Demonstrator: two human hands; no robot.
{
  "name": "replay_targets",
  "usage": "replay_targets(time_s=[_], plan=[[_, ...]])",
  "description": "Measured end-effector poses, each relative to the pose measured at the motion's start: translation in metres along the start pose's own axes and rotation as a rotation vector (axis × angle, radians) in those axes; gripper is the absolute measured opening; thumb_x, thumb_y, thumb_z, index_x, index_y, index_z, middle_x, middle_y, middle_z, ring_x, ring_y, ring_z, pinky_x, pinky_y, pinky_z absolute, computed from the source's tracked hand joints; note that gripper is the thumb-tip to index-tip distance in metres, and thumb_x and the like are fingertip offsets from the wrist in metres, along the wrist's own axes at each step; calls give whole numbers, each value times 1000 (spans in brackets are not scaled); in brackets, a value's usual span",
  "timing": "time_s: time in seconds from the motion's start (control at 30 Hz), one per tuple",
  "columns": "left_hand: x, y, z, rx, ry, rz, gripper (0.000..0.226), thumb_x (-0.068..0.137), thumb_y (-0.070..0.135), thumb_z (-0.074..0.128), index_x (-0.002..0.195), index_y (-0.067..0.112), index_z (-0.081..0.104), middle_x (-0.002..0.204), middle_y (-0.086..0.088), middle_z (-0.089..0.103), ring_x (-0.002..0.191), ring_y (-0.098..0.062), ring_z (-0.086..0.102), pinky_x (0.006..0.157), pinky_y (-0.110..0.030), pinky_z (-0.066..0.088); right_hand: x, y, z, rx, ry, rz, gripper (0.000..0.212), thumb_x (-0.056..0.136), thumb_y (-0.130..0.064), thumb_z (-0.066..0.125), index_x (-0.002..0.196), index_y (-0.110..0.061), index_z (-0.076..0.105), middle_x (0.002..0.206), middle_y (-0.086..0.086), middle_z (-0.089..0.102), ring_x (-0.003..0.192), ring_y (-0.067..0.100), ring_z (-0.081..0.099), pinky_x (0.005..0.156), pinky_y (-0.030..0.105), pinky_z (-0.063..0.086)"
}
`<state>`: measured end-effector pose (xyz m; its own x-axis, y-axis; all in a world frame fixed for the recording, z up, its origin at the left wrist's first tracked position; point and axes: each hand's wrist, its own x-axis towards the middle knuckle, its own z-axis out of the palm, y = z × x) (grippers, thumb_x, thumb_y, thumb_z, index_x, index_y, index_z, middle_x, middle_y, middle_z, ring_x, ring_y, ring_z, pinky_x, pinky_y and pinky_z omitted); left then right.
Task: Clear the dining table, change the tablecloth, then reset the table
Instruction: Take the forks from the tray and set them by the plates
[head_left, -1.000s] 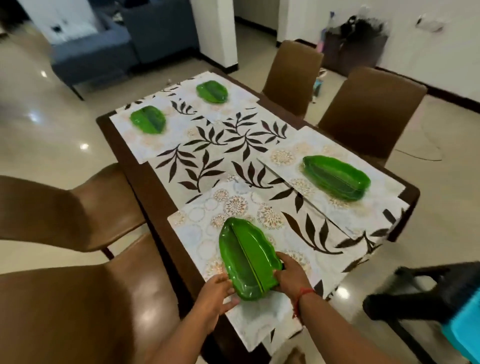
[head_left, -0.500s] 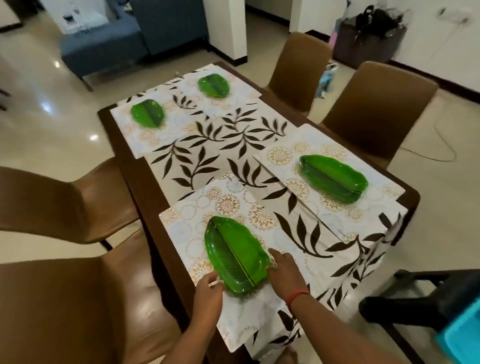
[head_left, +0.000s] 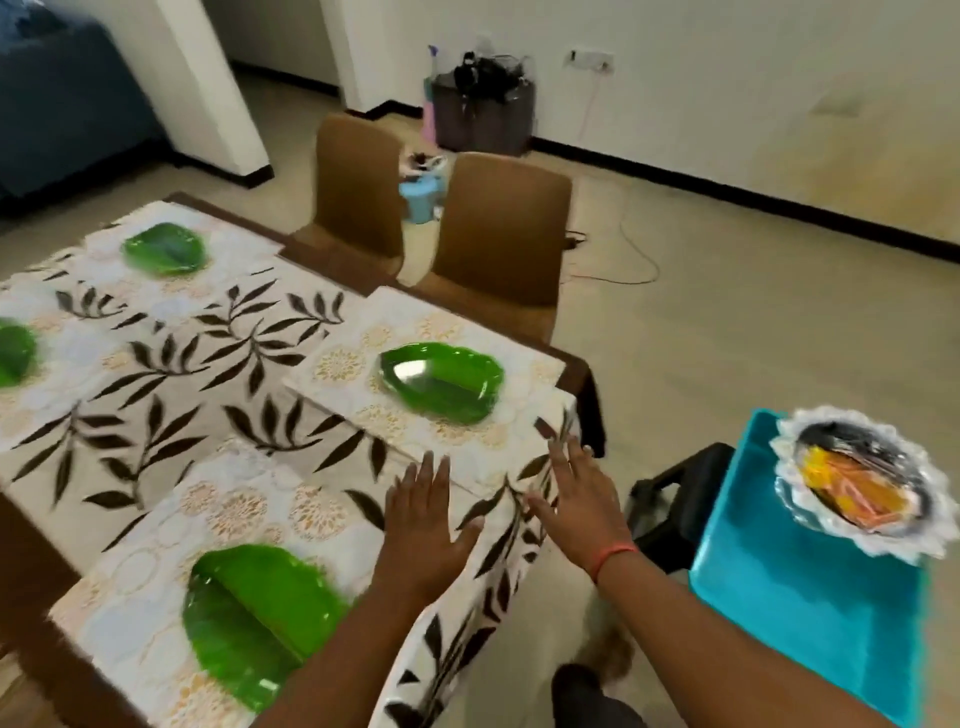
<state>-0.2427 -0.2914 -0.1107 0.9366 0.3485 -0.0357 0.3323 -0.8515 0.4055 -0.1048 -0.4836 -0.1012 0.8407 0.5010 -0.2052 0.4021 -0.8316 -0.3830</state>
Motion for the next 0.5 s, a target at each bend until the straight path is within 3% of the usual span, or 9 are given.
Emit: replay_targets(time_s=[0.07,0.23,0.4,0.5], plan=[[39,38,19,60,-6,117,89,91,71,31,158,28,-8,167,-2,-11,153,-24,-10,122,-50,-1,18,49,-28,-34,43,72,85,92,-71,29,156,-31,-10,164,0,-19,152,24,-10,122,50,9],[125,142,74,196,-173,357,86,92,74,21,160,22,7,167,-7,-6,154,-30,-4,120,-54,7,43,174,-82,-73,52,280,90,87,-76,22,158,-27,-4,165,3,-16,153,28,-6,121,53,5],[195,278,130,235,-327,549,88,83,82,-5,154,32,-19,161,1,-29,149,-24,-28,122,-53,-4,20,313,-131,-11,100,529,89,88,-79,20,158,-30,-4,165,0,-17,153,26,-8,122,51,7],[228,346,152,277,-437,698,85,83,83,-5,150,36,-26,158,4,-36,146,-24,-32,121,-53,-11,9,368,-141,92,135,687,95,80,-83,13,158,-31,-3,166,2,-11,153,29,-2,121,52,11]])
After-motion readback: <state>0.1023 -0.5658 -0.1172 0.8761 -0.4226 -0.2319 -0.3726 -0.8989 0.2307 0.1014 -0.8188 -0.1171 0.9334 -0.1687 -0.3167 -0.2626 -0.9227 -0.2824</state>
